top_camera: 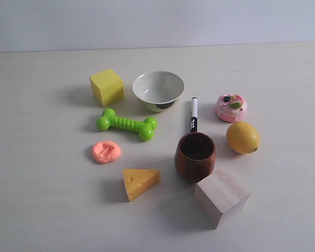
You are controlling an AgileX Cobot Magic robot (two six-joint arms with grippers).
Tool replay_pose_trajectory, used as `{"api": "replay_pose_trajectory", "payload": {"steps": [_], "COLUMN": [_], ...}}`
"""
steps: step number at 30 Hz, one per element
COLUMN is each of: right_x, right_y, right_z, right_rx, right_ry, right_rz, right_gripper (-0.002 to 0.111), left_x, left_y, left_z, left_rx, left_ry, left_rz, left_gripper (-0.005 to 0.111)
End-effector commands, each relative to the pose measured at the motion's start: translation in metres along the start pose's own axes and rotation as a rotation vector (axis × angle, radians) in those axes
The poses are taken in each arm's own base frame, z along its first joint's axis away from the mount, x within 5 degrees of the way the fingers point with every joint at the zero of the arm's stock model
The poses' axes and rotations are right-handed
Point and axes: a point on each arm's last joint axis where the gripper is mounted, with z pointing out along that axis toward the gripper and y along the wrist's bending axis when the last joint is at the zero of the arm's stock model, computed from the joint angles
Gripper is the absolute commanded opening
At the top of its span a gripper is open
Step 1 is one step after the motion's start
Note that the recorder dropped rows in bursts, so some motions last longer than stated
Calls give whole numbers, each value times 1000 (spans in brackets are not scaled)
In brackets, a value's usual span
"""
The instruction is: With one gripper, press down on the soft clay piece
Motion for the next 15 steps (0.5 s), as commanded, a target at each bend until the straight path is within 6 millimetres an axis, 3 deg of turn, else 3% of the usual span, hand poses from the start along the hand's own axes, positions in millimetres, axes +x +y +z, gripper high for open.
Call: {"api": "replay_pose_trajectory", "payload": {"steps": [1, 9, 15], "right_x": [1, 1, 1], "right_y": [0, 0, 0], "right_z": [0, 0, 0], "right_rx": [7, 7, 7], "right_ry": [-8, -8, -8], "right_rz": [-4, -4, -4], "right_gripper": [0, 0, 0], "left_x": [4, 17, 17], "left_y": [0, 4, 4], "left_z": [-2, -4, -5], "left_rx": [6, -40, -34], "left_ry": [-9, 129, 127], "left_rz": [-42, -80, -94], "left_gripper": [4, 4, 4]}}
